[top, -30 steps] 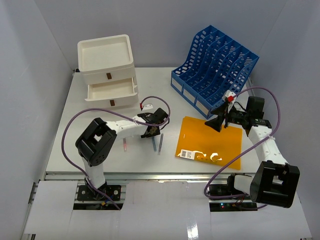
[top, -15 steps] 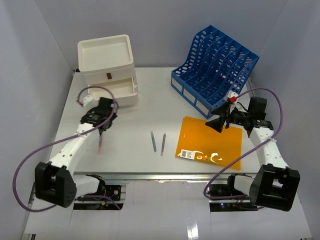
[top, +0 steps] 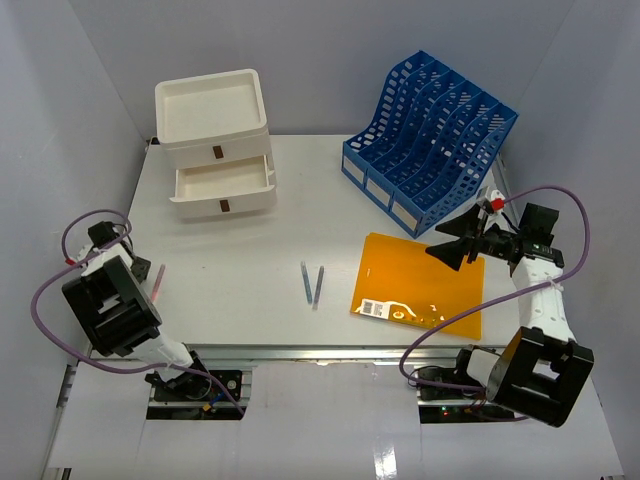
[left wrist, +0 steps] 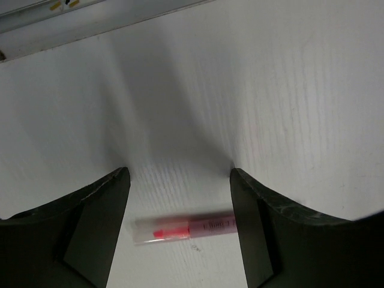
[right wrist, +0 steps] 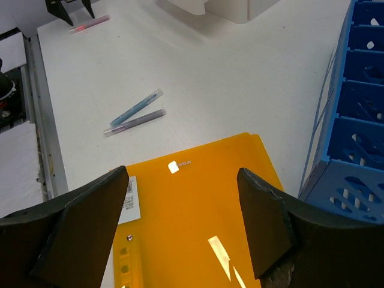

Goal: Organize the desk

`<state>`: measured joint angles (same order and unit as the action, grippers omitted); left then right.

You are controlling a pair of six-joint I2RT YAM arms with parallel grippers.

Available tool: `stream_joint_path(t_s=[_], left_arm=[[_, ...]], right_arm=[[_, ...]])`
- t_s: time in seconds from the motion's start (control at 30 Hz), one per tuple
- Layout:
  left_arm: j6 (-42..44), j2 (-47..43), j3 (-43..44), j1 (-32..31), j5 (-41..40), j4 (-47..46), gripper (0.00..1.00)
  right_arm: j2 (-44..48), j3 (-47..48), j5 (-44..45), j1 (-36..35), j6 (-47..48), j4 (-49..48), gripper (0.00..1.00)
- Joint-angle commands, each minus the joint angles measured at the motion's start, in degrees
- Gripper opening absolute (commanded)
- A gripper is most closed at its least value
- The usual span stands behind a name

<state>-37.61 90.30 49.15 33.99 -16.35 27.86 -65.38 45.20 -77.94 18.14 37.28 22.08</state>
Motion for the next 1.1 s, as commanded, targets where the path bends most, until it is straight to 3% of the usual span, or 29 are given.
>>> stream_joint_path(t_s=[0.0,0.57,0.67,0.73,0.83,1.07], left_arm=[[3.39,1.92,-1.80,0.47,7.87,-3.15,0.77],[2.99,3.06,1.40,0.46,11.08,-1.40,0.77],[3.42,0.86,1.85,0.46,12.01,-1.74,0.77],[4.80,-0.13,2.06,0.40,12.96,-2.56,0.79],[6.32,-0.59,1.88,0.41,15.11,-3.70,0.80],[9.22,1.10,2.69,0.45,19.81,-4.29,0.83]], right_arm=[[-1.64,2.86,-5.49,1.92,8.03,10.13,0.80],[-5.62,6.68,-8.30,2.16,26.01,27.50,0.79],[-7.66,7.82,-8.74,2.16,34.66,35.73,0.79],[-10.46,9.81,-9.34,2.16,46.10,46.42,0.79],[-13.49,11.46,-10.00,2.16,52.63,52.92,0.79],[-12.55,10.87,-9.76,1.43,54.01,52.90,0.79]])
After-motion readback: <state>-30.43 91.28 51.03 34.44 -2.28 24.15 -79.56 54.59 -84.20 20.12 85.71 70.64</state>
